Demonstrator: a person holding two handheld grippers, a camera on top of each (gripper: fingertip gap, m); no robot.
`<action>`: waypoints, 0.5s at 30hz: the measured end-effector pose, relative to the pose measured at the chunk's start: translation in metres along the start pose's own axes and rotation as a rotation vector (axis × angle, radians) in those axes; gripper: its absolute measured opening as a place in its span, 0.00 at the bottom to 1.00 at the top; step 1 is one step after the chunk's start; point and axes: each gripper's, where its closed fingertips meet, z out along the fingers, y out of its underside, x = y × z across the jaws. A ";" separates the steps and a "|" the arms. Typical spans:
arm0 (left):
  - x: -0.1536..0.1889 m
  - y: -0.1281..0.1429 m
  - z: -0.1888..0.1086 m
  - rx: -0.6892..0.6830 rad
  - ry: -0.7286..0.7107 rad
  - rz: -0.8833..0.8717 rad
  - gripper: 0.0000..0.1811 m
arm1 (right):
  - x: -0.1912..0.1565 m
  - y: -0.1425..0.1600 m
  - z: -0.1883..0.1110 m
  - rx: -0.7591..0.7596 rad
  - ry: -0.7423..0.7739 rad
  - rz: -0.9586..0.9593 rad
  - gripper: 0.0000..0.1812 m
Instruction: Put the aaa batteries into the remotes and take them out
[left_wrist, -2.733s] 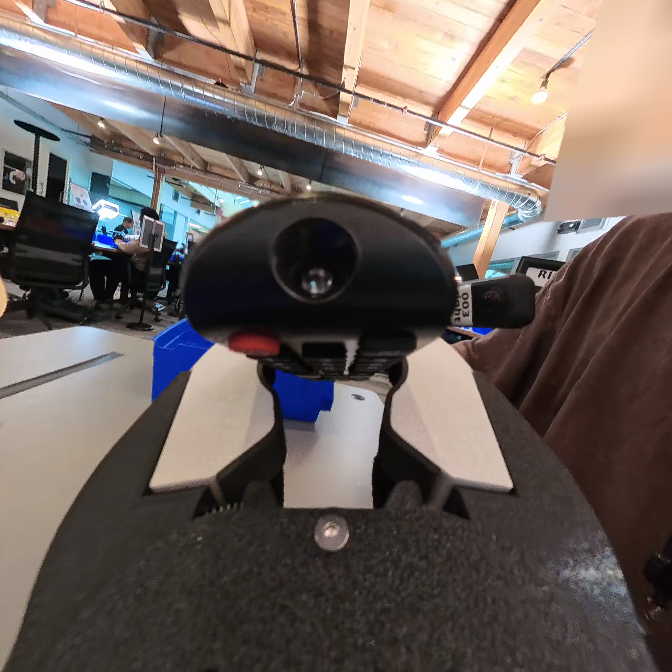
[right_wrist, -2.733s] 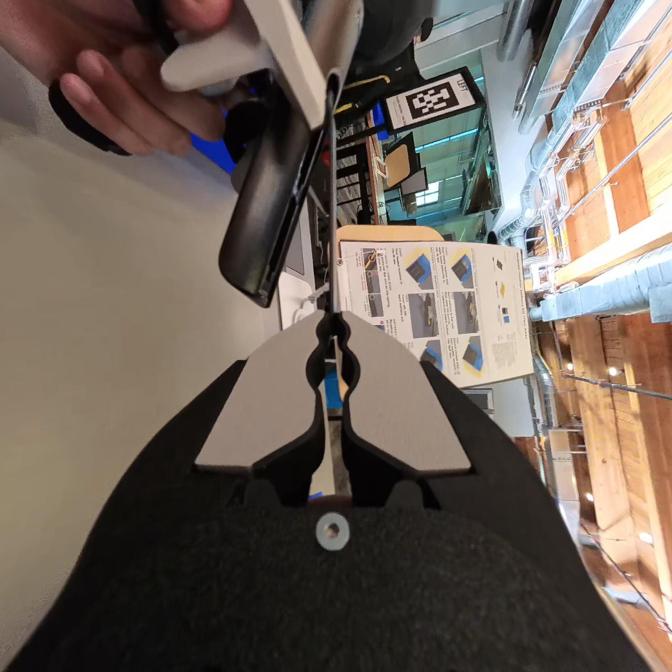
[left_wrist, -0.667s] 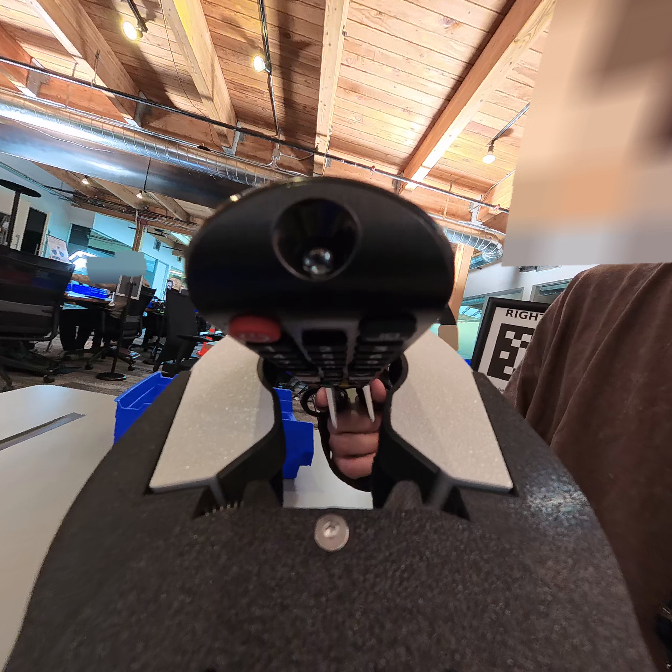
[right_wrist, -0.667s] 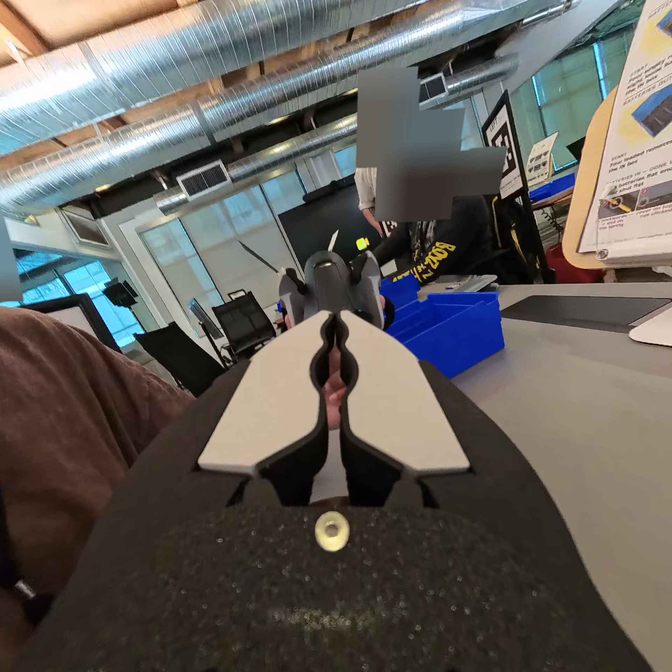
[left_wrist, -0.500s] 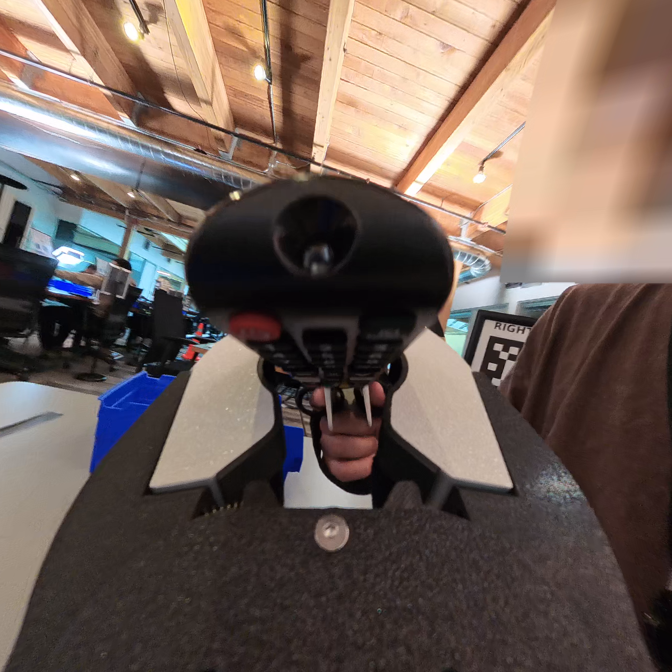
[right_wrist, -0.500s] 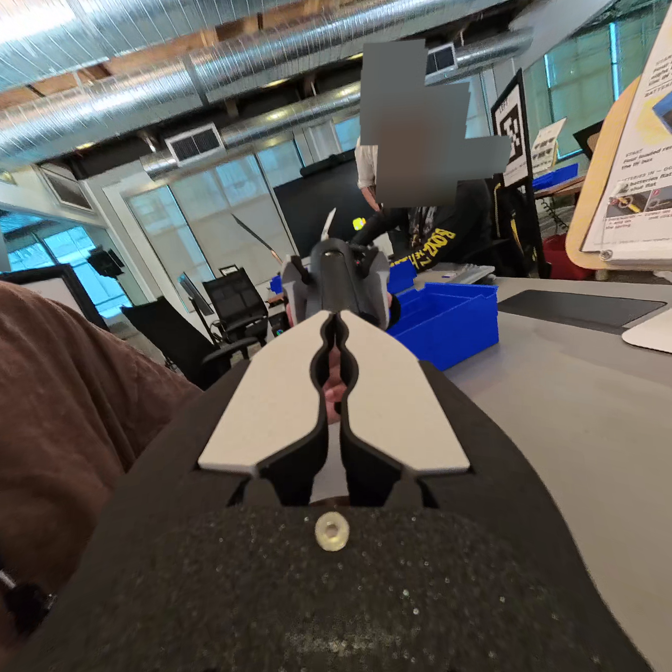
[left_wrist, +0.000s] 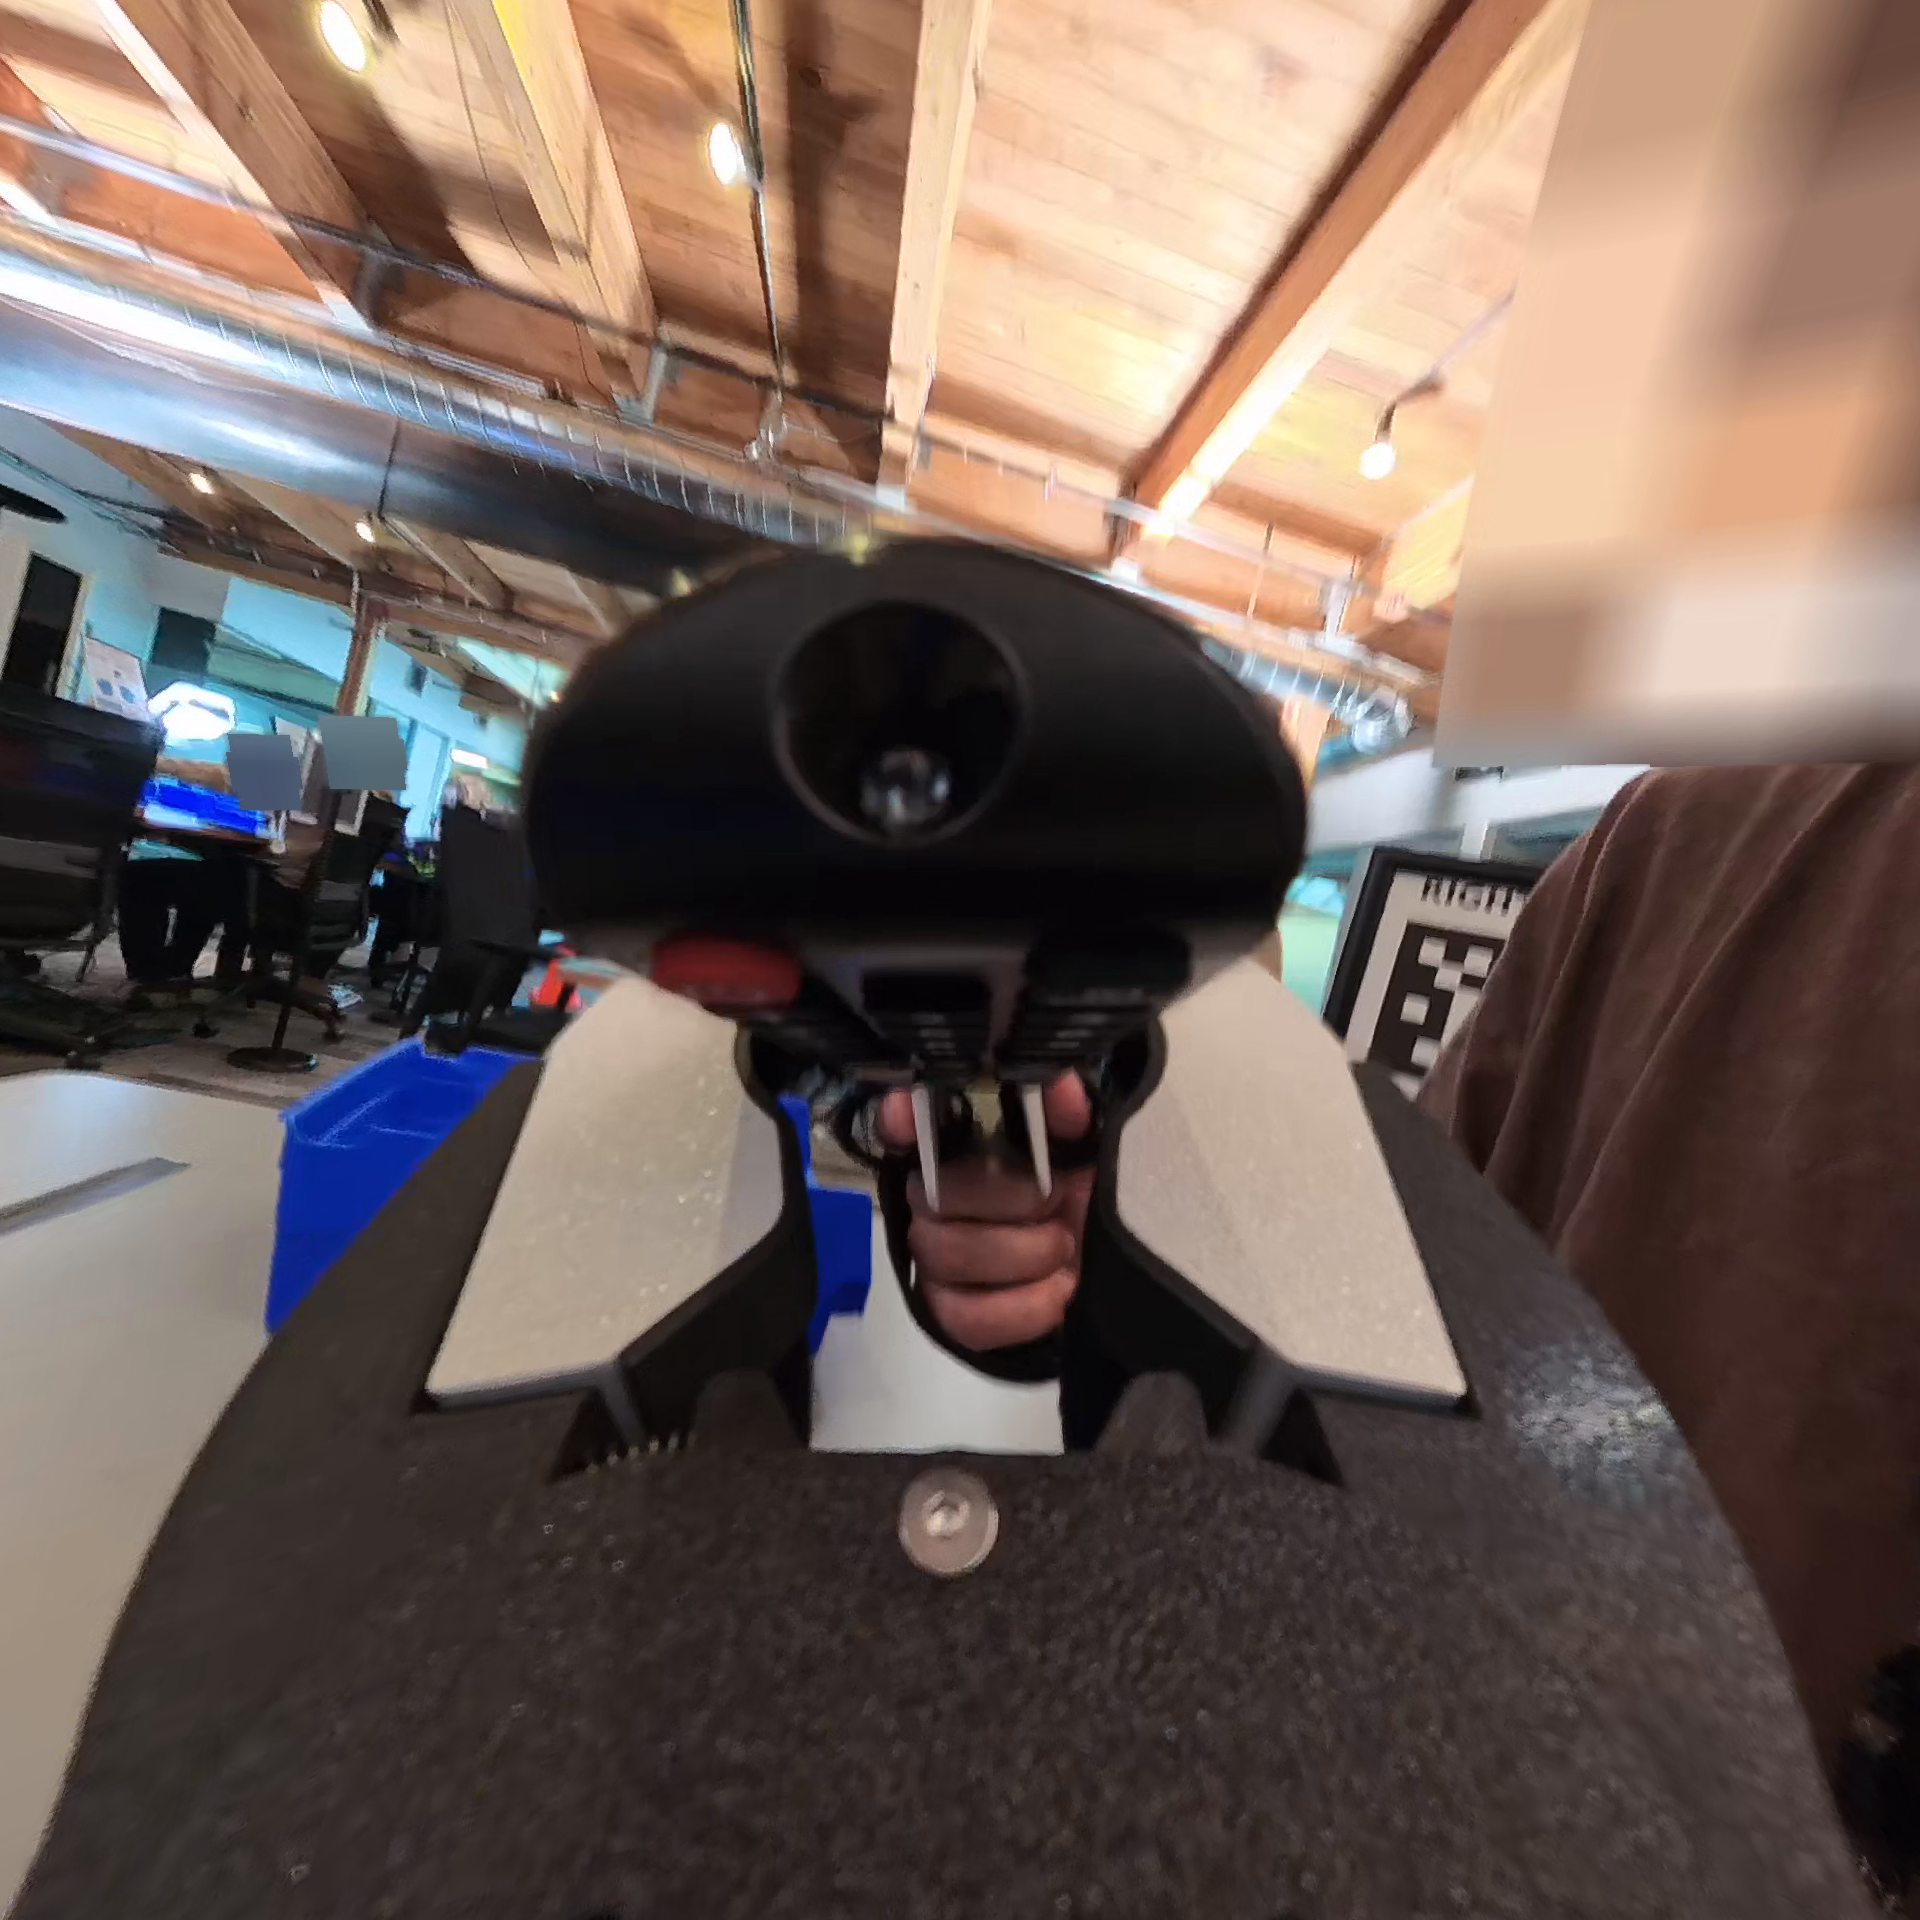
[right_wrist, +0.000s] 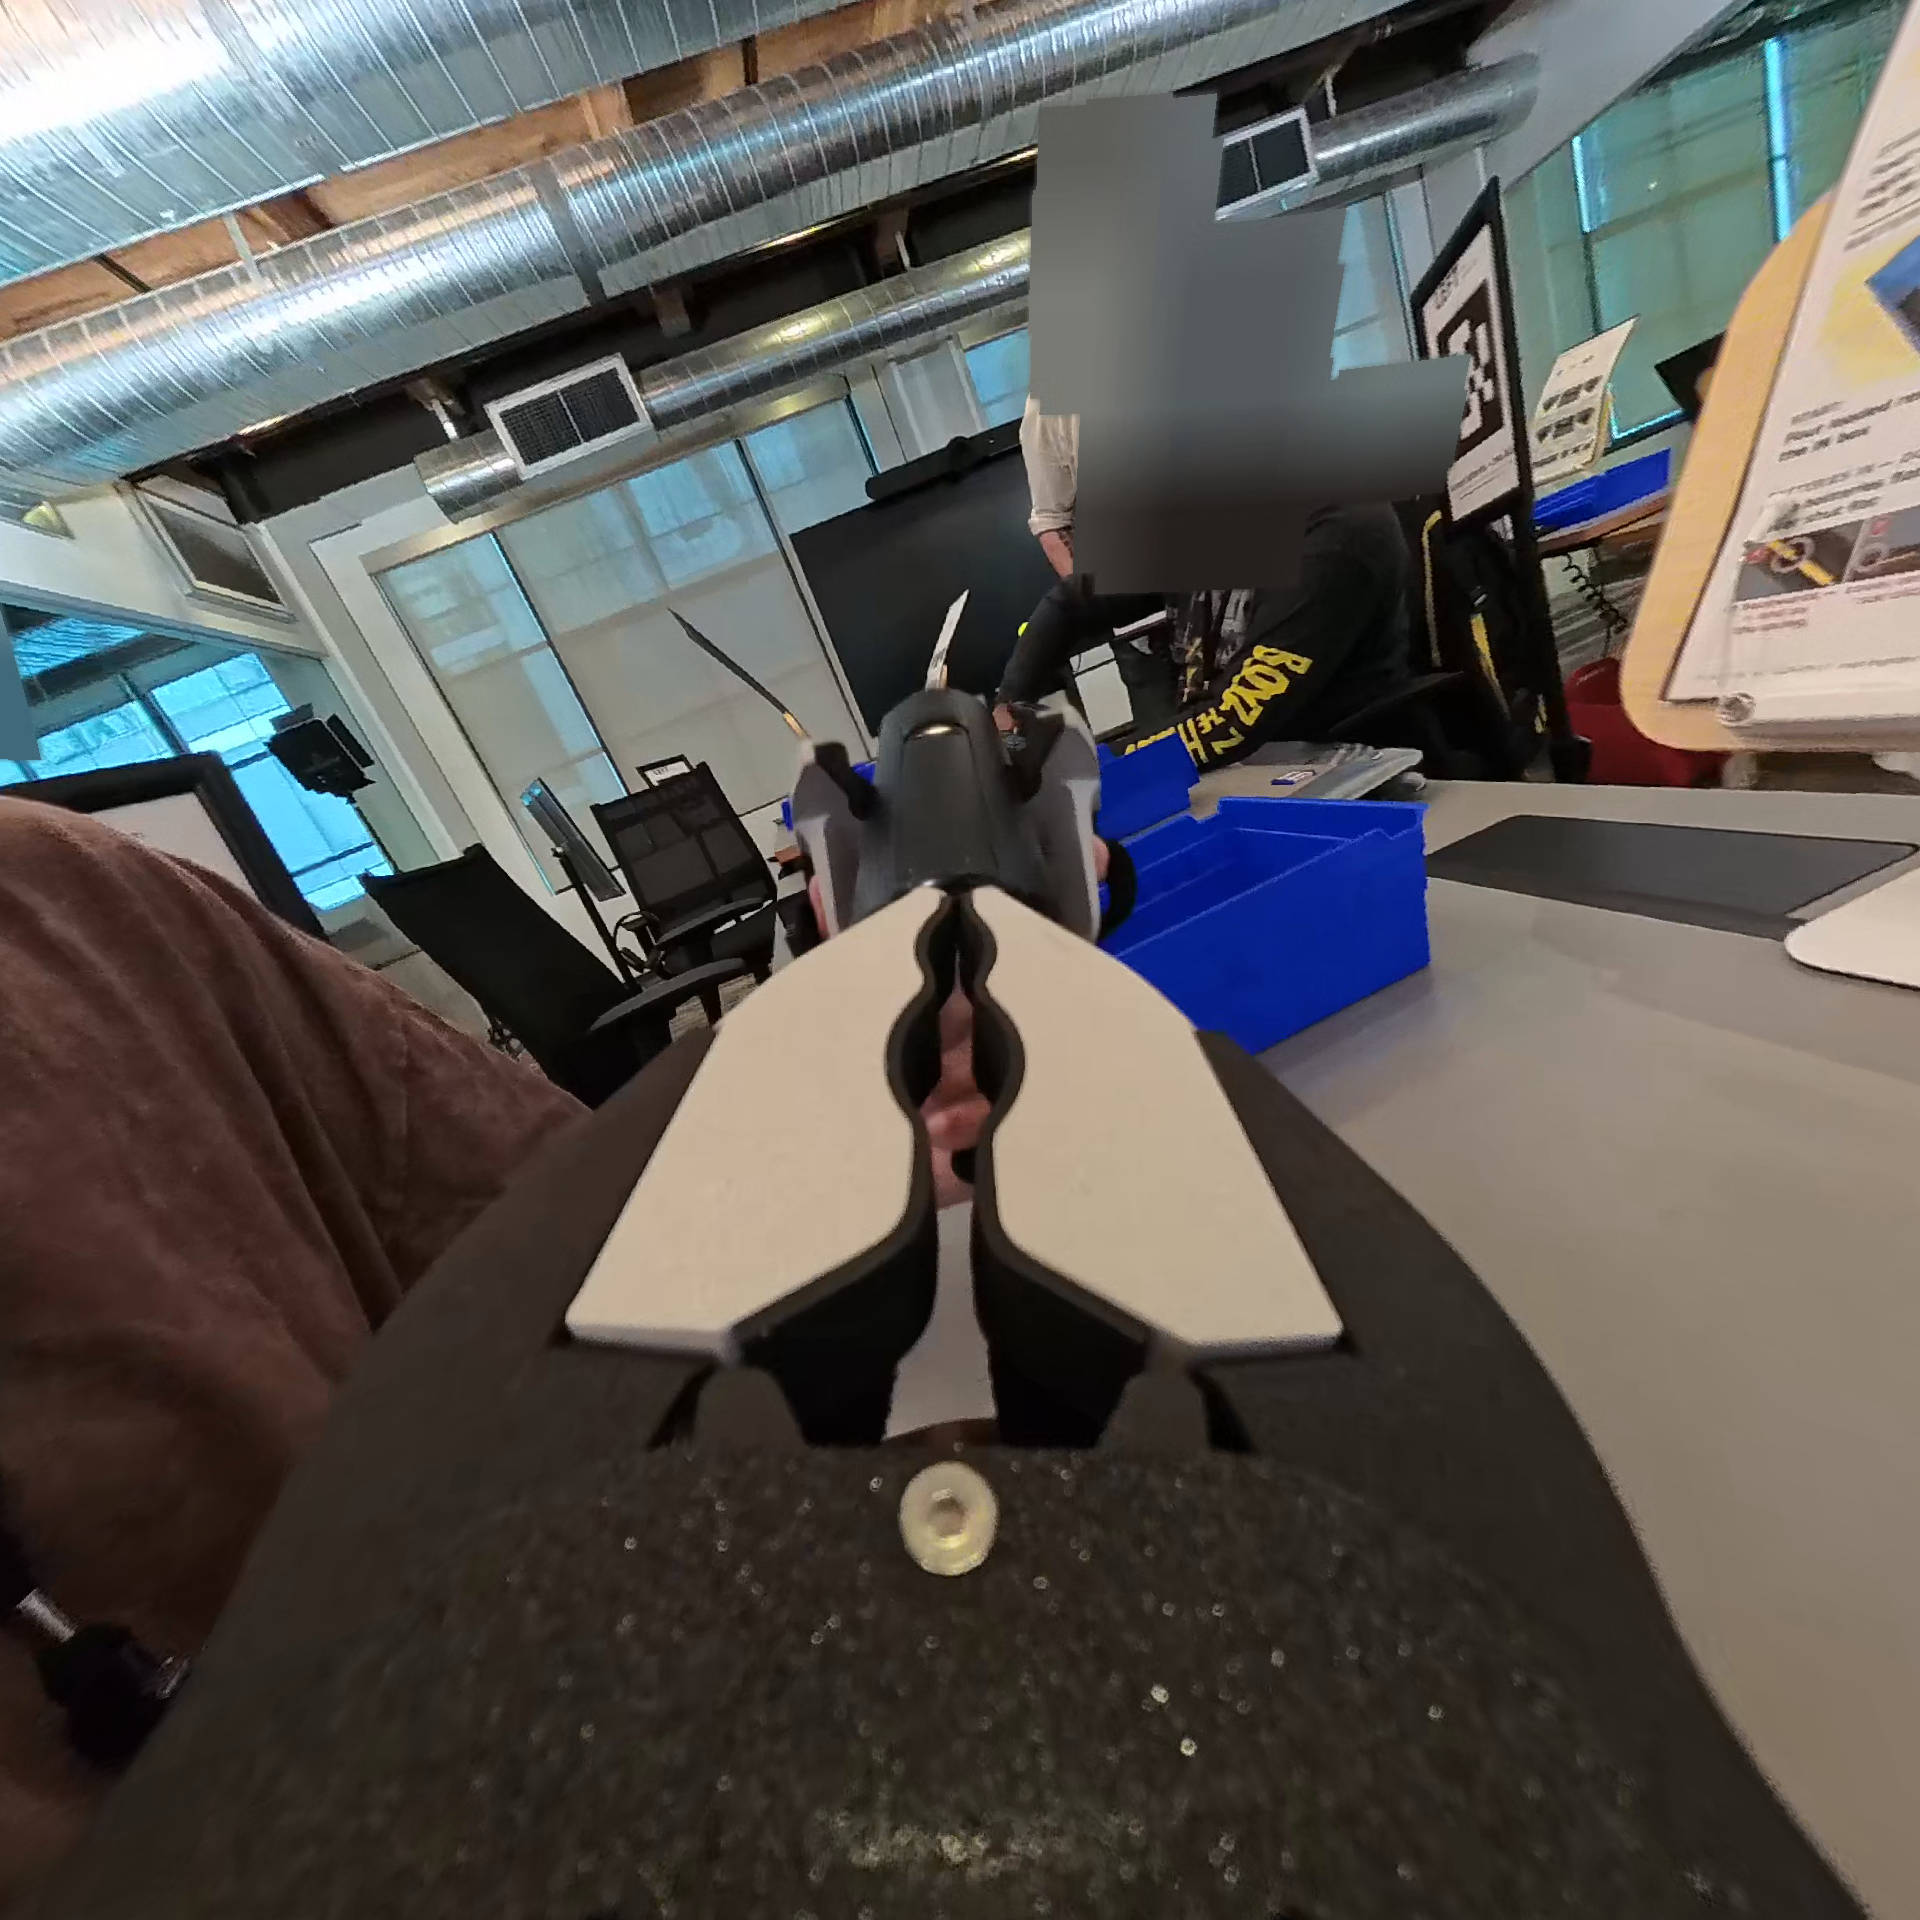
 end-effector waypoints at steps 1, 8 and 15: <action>0.001 -0.001 0.001 0.017 -0.001 0.003 0.34 | -0.002 -0.003 0.002 0.016 -0.007 -0.005 0.00; 0.003 -0.001 0.002 0.005 0.009 0.005 0.34 | 0.001 -0.002 -0.007 -0.017 0.016 -0.008 0.00; 0.002 0.001 0.001 0.013 0.013 -0.015 0.34 | 0.000 -0.002 -0.020 -0.017 0.019 -0.005 0.00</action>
